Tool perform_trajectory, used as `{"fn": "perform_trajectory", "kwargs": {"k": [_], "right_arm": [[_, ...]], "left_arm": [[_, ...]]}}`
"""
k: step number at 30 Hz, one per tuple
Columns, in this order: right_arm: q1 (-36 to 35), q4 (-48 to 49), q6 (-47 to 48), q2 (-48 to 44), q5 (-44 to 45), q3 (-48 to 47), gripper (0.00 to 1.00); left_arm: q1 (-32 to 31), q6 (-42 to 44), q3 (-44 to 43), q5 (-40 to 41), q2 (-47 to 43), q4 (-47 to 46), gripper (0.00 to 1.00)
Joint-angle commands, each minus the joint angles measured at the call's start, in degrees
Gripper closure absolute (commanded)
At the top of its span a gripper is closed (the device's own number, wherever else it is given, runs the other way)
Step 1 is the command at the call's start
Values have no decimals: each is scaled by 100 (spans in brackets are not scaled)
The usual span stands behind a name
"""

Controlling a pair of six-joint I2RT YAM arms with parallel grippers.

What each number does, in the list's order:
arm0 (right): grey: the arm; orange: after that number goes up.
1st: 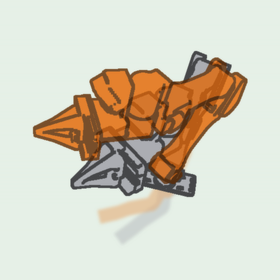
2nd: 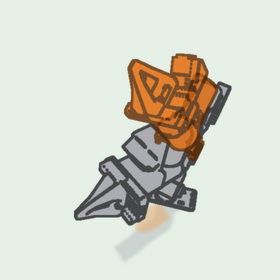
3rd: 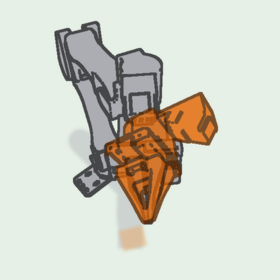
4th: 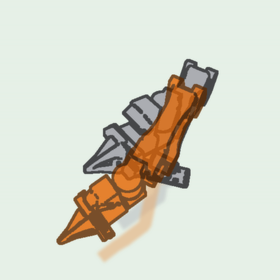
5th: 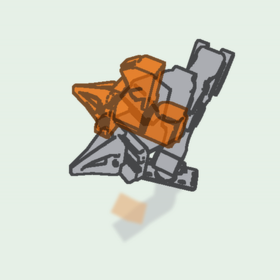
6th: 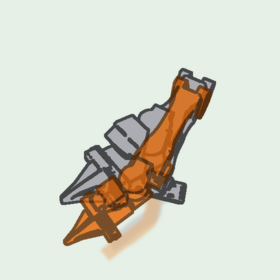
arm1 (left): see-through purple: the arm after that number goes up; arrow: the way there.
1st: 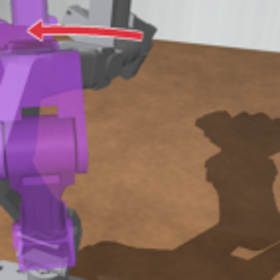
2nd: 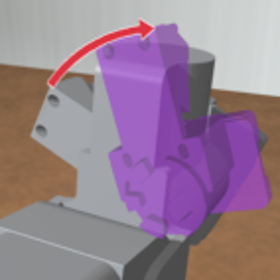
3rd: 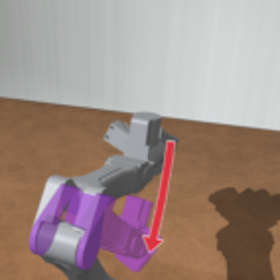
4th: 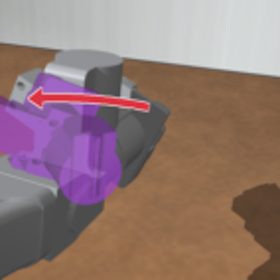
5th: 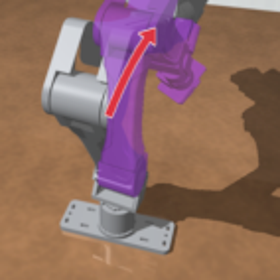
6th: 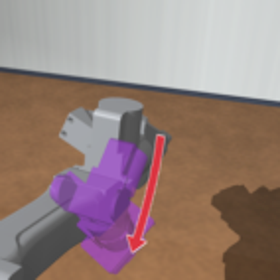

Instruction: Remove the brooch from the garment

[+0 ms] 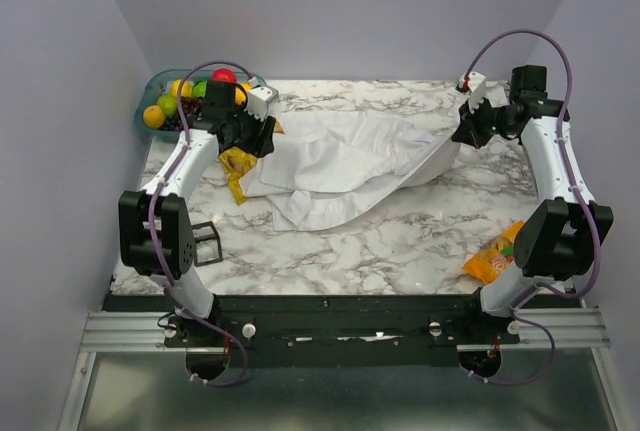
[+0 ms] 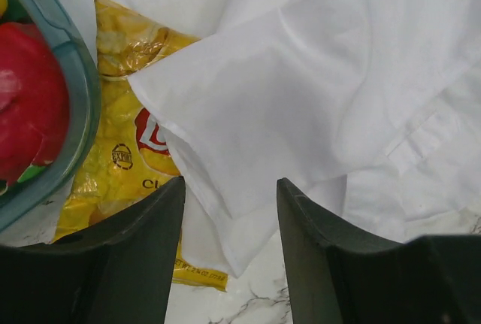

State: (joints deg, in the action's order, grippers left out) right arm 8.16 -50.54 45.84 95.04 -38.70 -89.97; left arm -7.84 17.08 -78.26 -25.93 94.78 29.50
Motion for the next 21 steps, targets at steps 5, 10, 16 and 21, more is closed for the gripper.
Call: {"fn": "perform_trajectory", "kwargs": {"k": [5, 10, 16, 21], "right_arm": [[-60, -61, -5, -100, -147, 6, 98], [-60, -52, -14, -109, -147, 50, 98], [-61, -34, -14, -100, -129, 76, 98], [-69, -17, -14, -74, -120, 85, 98]], "left_arm": [[45, -1233, -31, 535, 751, -49, 40], [45, -1146, -190, 835, 998, 171, 40], [45, -979, -84, 687, 1060, 249, 42], [1, -1058, 30, 545, 1051, 223, 45]]}}
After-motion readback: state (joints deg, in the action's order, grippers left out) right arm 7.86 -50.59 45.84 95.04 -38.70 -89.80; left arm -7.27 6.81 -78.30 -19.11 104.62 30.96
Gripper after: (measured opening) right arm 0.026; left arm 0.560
